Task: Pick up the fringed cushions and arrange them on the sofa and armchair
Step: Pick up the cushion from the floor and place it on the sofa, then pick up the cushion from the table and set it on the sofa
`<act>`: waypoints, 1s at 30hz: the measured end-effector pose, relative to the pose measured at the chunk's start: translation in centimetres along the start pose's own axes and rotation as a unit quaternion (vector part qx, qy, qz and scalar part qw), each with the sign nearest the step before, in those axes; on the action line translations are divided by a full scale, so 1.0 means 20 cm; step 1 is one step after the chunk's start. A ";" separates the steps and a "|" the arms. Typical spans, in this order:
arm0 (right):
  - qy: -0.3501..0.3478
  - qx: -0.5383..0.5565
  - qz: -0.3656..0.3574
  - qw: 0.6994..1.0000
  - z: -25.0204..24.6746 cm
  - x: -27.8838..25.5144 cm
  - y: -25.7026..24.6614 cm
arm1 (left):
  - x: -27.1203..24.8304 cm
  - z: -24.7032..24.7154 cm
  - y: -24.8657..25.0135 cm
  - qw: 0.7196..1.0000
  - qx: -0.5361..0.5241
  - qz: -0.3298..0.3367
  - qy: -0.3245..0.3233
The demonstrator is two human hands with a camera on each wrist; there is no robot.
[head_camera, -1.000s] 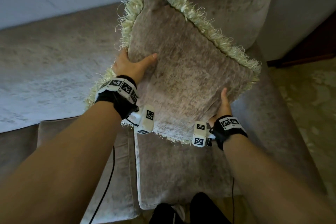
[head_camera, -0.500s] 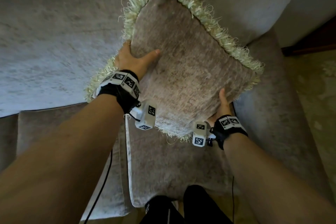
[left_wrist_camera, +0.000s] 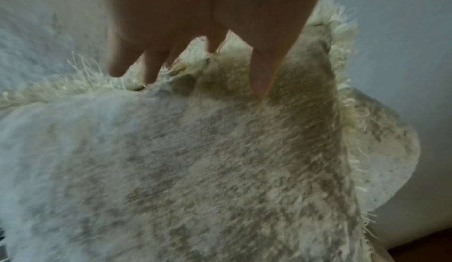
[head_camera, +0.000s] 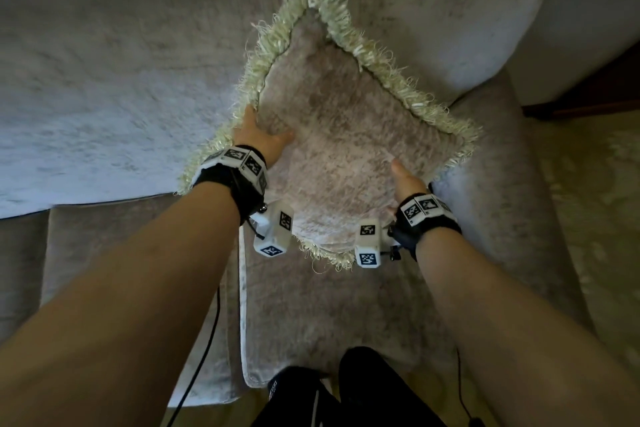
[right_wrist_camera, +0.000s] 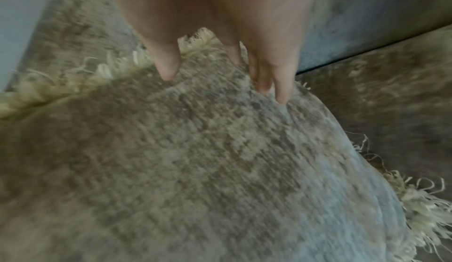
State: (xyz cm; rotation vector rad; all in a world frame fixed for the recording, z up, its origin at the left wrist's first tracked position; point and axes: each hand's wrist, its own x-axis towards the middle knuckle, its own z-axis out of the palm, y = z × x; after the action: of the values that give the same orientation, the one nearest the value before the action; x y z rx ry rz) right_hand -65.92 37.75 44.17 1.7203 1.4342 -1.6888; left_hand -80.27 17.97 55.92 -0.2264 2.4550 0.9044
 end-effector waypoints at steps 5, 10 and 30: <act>-0.017 0.000 -0.065 0.998 -0.03 -0.25 -0.14 | -0.15 -0.14 0.05 1.000 -0.009 0.014 0.006; -0.025 0.025 -0.139 0.990 -0.07 -0.59 -0.30 | -0.37 -0.33 0.13 0.998 -0.039 0.035 0.032; -0.032 0.100 -0.465 0.879 -0.24 -2.17 -0.40 | -1.46 -1.19 0.35 0.940 -0.163 0.270 0.130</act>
State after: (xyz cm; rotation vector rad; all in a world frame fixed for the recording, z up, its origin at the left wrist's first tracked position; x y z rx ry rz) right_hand -60.61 27.26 86.98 1.0449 2.3380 -2.3710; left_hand -67.21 7.45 90.35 0.2525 2.6419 1.6099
